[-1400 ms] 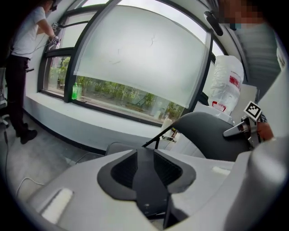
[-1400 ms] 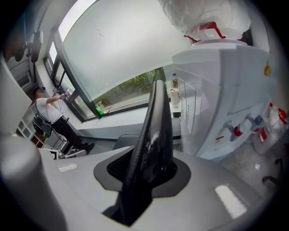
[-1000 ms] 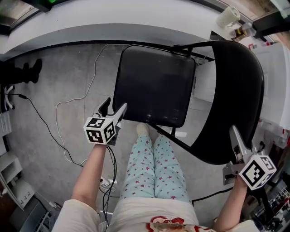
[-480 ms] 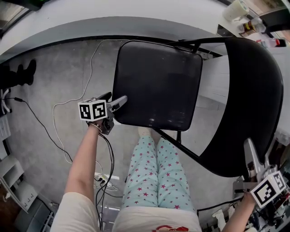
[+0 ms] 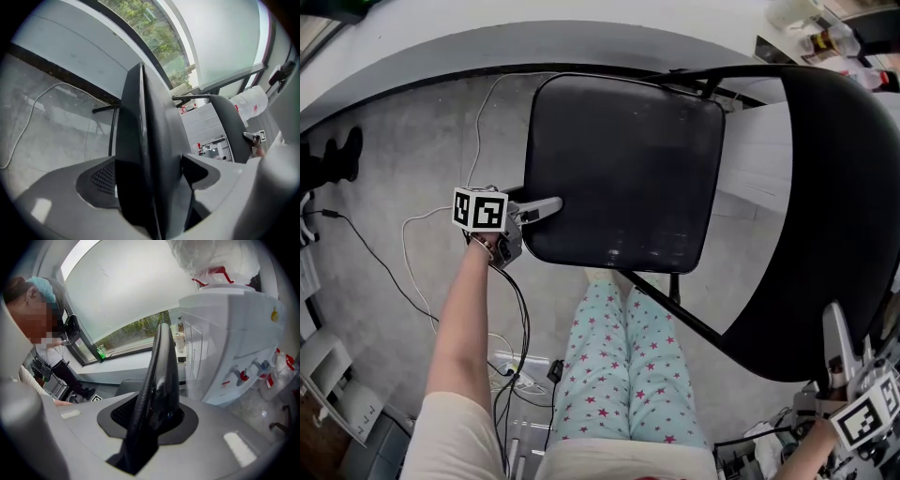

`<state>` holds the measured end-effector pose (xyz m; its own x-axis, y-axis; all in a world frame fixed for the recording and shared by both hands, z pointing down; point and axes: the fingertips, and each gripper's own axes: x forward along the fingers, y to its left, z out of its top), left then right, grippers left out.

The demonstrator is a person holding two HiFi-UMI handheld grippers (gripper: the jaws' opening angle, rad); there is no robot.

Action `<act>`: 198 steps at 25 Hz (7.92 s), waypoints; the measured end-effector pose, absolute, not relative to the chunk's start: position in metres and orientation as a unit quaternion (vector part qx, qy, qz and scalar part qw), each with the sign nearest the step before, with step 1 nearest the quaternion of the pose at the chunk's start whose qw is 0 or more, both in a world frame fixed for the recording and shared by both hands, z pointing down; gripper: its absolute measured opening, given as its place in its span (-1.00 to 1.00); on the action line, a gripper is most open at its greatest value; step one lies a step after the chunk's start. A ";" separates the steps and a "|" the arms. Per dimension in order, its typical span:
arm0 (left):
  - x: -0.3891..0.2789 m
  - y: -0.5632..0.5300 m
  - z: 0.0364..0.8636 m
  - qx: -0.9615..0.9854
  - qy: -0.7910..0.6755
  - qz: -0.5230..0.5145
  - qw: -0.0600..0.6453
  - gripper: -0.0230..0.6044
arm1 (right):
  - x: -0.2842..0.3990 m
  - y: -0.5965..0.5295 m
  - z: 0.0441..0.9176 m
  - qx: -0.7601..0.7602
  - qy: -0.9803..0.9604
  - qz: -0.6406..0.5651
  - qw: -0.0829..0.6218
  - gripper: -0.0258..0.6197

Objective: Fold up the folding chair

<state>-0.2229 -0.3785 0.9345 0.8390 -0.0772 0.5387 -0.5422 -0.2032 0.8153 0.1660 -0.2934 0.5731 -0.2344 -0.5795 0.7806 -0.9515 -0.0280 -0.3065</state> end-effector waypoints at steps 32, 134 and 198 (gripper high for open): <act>-0.190 -0.352 0.926 0.717 -0.138 0.181 0.659 0.36 | 0.150 -0.302 0.565 0.557 -0.682 0.426 0.209 -0.56; 0.212 -0.306 0.582 0.741 -0.219 0.345 0.534 0.13 | 0.254 -0.261 0.343 0.650 -0.681 0.225 0.250 -0.17; -0.065 0.146 0.270 0.942 -0.297 -0.056 0.148 -0.93 | -0.054 0.168 0.250 0.433 -0.901 0.025 0.005 -0.84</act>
<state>-0.0654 0.1459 0.2697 0.8169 -0.5765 -0.0164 -0.5435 -0.7791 0.3125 -0.0545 0.1676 0.2504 -0.6252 -0.7798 0.0303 -0.7803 0.6240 -0.0418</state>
